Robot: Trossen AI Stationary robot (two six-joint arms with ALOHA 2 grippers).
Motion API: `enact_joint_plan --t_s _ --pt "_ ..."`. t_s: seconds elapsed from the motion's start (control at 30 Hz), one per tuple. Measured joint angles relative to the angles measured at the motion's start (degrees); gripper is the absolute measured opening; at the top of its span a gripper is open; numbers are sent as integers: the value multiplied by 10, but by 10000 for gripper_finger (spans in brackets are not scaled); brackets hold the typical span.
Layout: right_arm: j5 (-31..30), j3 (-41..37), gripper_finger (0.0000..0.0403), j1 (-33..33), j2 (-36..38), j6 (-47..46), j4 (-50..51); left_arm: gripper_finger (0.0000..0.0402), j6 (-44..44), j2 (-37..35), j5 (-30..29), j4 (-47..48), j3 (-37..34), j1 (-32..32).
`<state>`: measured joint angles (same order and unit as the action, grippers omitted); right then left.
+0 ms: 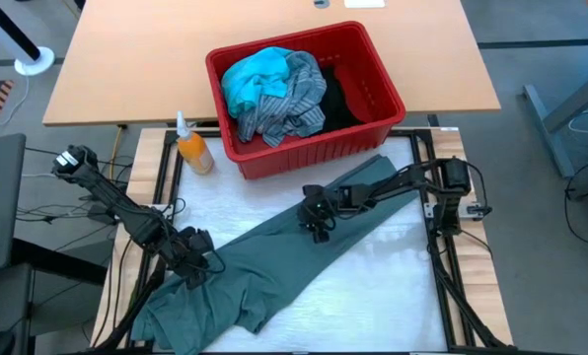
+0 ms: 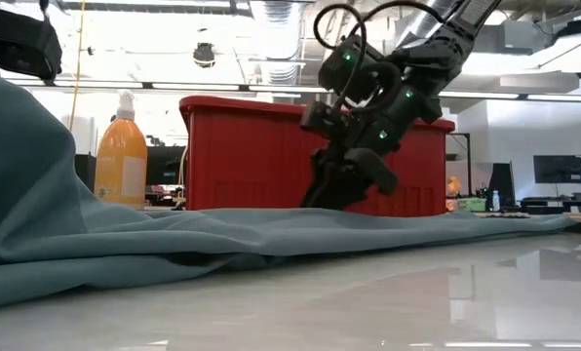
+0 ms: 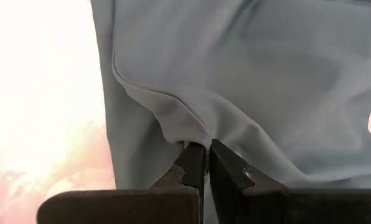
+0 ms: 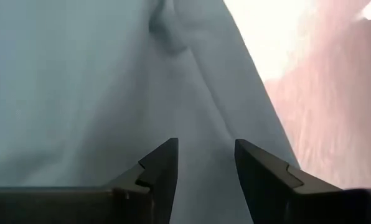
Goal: Fold Laundry from Bin
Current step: Fold the dark blue pants
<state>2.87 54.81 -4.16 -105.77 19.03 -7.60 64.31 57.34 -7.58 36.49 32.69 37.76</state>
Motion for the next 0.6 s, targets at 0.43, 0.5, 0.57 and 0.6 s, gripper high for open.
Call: enact_joint_plan --t_s 0.43,0.5,0.57,0.6 --pt "20 0 175 -22 -14 20 0 0 0 0 -7 0 0 -1" --pt "21 0 160 -24 -14 20 -2 0 0 0 -8 0 0 -1" --pt "26 0 138 -24 -14 20 1 0 0 0 -8 0 0 -1" --pt "28 0 125 -25 -14 20 6 0 0 0 -8 0 0 -1"
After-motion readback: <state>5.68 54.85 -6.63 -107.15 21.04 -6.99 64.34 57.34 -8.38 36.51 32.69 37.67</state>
